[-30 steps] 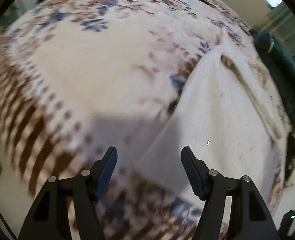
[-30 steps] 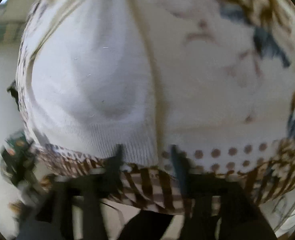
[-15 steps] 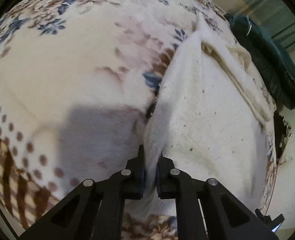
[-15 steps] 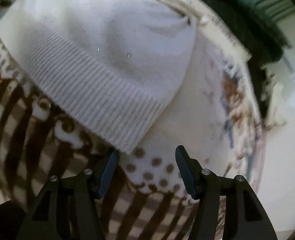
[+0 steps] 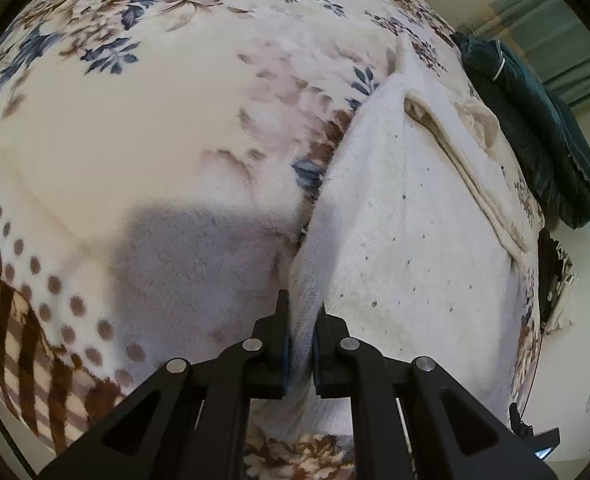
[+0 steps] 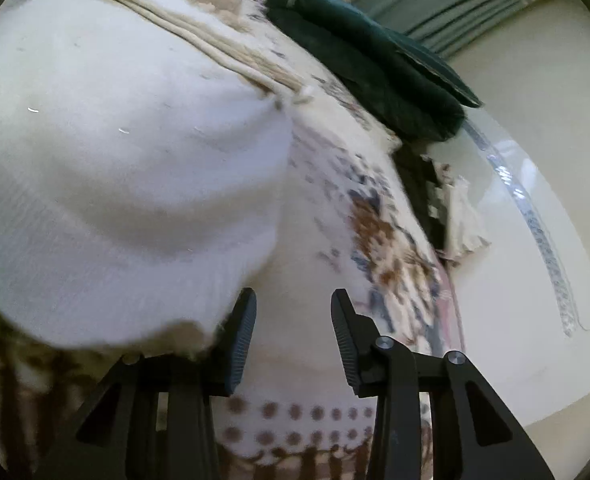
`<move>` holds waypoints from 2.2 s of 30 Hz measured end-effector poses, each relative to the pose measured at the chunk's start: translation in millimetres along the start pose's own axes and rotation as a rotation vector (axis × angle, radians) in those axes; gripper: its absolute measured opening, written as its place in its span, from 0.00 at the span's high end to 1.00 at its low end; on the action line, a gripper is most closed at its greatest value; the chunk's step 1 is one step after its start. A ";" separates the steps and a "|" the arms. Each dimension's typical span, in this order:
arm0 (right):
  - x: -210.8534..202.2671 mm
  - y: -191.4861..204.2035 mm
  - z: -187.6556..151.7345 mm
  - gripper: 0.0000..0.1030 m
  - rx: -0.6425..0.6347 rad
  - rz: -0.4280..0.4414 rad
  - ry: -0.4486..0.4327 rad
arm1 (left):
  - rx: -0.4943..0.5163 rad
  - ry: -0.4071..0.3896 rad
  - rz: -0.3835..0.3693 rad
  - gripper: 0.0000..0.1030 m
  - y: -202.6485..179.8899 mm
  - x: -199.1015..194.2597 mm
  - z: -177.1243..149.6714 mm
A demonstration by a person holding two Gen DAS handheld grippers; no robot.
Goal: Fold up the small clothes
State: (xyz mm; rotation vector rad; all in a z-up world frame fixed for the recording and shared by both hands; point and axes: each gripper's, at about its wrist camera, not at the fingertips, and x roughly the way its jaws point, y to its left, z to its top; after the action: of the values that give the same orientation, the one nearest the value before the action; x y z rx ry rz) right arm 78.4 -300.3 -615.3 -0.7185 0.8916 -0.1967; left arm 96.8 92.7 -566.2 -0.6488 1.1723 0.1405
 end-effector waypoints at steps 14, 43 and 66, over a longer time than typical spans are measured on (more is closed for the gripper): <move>-28.3 24.6 -9.8 0.60 -0.014 0.200 -0.021 | 0.014 0.039 0.015 0.94 1.2 10.9 0.0; 23.0 -21.0 -27.6 0.89 0.021 0.184 0.265 | 0.038 0.091 0.046 0.68 19.4 2.3 -14.8; 114.8 -273.0 23.2 0.52 0.590 0.847 0.577 | 0.661 0.331 -0.081 0.33 -342.1 66.5 -246.9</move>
State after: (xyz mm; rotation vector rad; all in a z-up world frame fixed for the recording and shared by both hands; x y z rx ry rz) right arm 203.9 -545.0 -502.9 0.3193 1.5229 0.1050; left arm 70.1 -333.1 -545.6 -0.1308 1.4066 -0.4262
